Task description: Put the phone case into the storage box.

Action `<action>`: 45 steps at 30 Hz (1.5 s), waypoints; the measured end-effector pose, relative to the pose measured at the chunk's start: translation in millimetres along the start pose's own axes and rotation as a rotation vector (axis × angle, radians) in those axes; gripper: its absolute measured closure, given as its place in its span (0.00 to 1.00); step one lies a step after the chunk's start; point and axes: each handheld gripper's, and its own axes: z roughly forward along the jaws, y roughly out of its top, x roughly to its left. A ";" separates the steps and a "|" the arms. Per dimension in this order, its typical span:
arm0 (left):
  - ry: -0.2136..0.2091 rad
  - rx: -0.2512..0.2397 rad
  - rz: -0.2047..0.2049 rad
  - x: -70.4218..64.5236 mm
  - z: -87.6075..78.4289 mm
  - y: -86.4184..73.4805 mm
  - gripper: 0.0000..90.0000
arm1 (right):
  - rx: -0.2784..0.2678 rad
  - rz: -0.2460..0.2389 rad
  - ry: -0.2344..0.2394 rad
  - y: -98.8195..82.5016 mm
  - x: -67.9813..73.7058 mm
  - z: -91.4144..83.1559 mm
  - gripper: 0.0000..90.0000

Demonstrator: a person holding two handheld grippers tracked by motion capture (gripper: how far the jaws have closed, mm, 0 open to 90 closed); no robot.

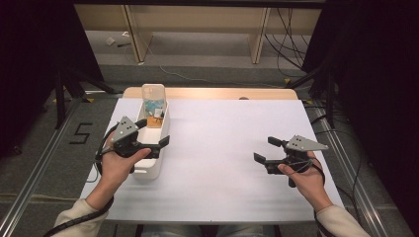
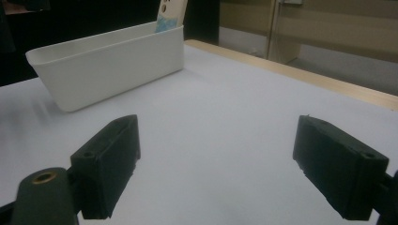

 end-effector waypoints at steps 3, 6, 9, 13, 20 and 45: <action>-0.008 -0.003 0.000 -1.9 -2.1 -1.0 0.02 | 0.000 0.001 0.000 0.1 0.1 -0.1 0.18; -0.013 -0.003 0.010 -4.2 -4.5 -3.9 0.02 | -0.001 -0.003 -0.001 0.1 0.0 -0.2 0.18; -0.015 -0.003 0.014 -5.9 -7.2 -5.7 0.02 | -0.005 0.000 -0.003 0.1 -0.1 -0.3 0.18; -0.014 -0.001 0.035 -7.1 -11.0 -7.9 0.02 | -0.003 0.002 0.001 -0.2 0.0 -0.1 0.18; -0.025 0.013 0.052 -8.1 -14.5 -15.5 0.02 | -0.001 -0.003 0.000 -0.1 0.0 -0.3 0.18; -0.011 0.020 0.055 -5.2 -20.5 -26.4 0.03 | -0.003 -0.014 -0.035 -5.4 -9.4 -20.4 0.18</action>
